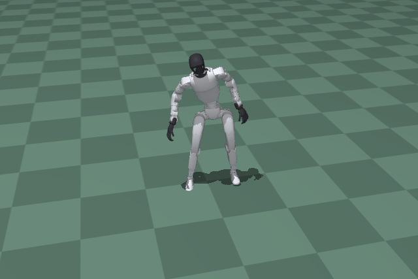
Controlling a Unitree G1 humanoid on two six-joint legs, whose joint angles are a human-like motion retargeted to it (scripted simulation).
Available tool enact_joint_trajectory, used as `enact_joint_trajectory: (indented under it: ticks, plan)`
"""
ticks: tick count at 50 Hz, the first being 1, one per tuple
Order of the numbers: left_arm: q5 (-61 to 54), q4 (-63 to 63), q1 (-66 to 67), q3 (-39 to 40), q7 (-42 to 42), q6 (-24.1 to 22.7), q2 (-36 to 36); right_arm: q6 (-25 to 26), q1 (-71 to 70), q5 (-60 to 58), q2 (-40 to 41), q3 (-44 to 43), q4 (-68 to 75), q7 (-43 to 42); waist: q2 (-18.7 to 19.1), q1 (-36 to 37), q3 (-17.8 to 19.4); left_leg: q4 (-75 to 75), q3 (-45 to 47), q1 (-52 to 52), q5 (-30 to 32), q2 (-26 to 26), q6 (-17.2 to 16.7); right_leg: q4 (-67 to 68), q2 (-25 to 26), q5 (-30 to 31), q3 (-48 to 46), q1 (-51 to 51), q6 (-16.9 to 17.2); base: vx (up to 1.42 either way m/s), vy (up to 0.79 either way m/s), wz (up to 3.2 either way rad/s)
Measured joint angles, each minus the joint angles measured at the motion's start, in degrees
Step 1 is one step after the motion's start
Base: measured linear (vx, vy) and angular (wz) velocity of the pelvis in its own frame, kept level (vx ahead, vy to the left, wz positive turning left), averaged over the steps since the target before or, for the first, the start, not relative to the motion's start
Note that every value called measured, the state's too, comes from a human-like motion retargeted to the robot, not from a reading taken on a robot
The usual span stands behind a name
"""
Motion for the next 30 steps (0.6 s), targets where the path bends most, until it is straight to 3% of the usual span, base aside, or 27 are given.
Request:
enact_joint_trajectory:
  ticks: [8,16,20,25,27,30]
  plan:
    - [-9.3,9.3,2.7,6.2,-3.0,0.1,-0.8,1.1,1.9,-0.2,-1.4,-2.8,8.8,-0.4,3.6,0.3,-1.6,-2.5,-5.1,3.5,0.4,9.6,-4.8,0.0,-3.9,0.8,0.9,-0.7,0.0,-0.06,0.38,0.02]
    - [-8.0,18.1,5.0,14.6,-4.0,0.4,5.9,0.9,3.1,0.7,2.3,-4.4,13.7,-3.6,1.6,1.7,-2.3,0.1,-5.1,4.5,2.2,19.5,-7.5,-0.1,-8.1,2.7,0.6,-0.1,1.7,-0.11,0.51,0.15]
    - [-11.3,19.6,2.7,16.1,-2.1,0.3,10.3,0.6,5.5,5.4,6.4,-6.0,12.8,-2.8,-2.5,2.3,-0.9,6.4,-7.9,2.2,-4.2,16.5,-7.6,-3.0,-13.5,7.8,-1.1,3.3,4.8,-0.14,0.65,0.56]
    - [-15.2,17.5,-4.1,15.0,1.5,0.7,14.9,1.9,6.4,7.4,12.9,-4.1,12.8,-2.0,-8.2,5.1,0.5,15.5,-10.0,-3.2,-8.2,9.4,-4.3,-4.8,-19.1,15.1,-12.9,6.3,5.6,-0.13,0.63,0.47]
    - [-16.3,14.8,-6.9,15.0,2.2,0.9,16.3,2.1,6.2,6.4,15.4,-2.3,12.0,-1.9,-9.6,6.5,0.6,13.6,-10.2,-3.1,-7.1,7.9,-2.9,-3.5,-17.2,12.2,-14.5,6.7,5.4,-0.1,0.5,0.31]
    - [-18.6,9.7,-8.7,15.9,2.5,0.5,17.2,1.9,6.7,4.2,17.6,0.5,9.5,-0.7,-10.9,7.6,0.3,8.4,-10.4,-1.4,-4.7,6.9,-1.9,0.7,-10.5,5.4,-10.4,6.1,4.5,-0.08,0.41,0.24]
